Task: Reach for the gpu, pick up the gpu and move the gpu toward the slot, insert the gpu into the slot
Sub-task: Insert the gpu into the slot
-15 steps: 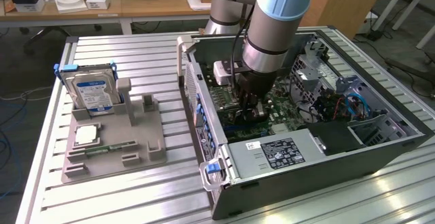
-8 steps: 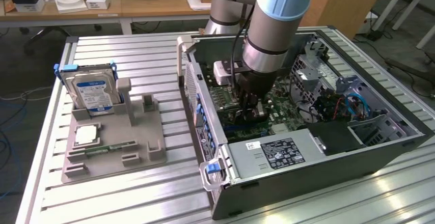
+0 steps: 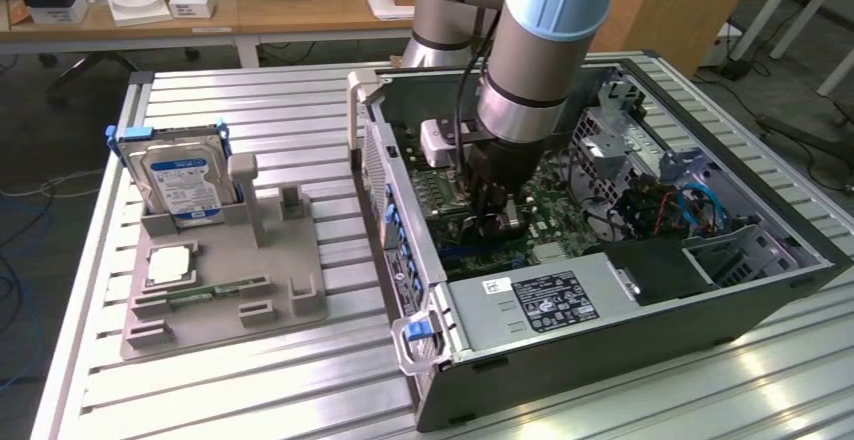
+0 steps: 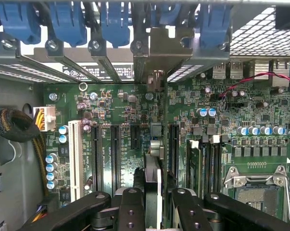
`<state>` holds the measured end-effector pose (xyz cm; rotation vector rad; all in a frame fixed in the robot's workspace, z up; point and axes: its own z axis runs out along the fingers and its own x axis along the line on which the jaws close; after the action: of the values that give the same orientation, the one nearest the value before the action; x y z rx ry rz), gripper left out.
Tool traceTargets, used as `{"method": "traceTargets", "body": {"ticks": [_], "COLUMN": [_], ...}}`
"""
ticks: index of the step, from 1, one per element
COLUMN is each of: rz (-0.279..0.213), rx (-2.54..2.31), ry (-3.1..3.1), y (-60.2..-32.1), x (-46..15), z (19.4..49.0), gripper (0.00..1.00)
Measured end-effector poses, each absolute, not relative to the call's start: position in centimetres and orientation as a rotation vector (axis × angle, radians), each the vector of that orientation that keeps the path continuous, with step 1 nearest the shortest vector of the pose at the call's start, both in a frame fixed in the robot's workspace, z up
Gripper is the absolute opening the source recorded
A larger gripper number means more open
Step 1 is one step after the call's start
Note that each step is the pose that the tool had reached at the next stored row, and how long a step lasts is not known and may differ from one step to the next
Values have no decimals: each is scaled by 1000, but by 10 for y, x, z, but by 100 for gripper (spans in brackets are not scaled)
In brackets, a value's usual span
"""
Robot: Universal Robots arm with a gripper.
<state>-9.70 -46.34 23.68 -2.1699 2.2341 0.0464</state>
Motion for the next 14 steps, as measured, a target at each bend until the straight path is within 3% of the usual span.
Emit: {"method": "traceTargets", "body": {"ticks": [14], "rz": [32], "rx": [-2168], "ry": [2223], "y": [-463], "x": [-98], "z": [237], "gripper": [27]}}
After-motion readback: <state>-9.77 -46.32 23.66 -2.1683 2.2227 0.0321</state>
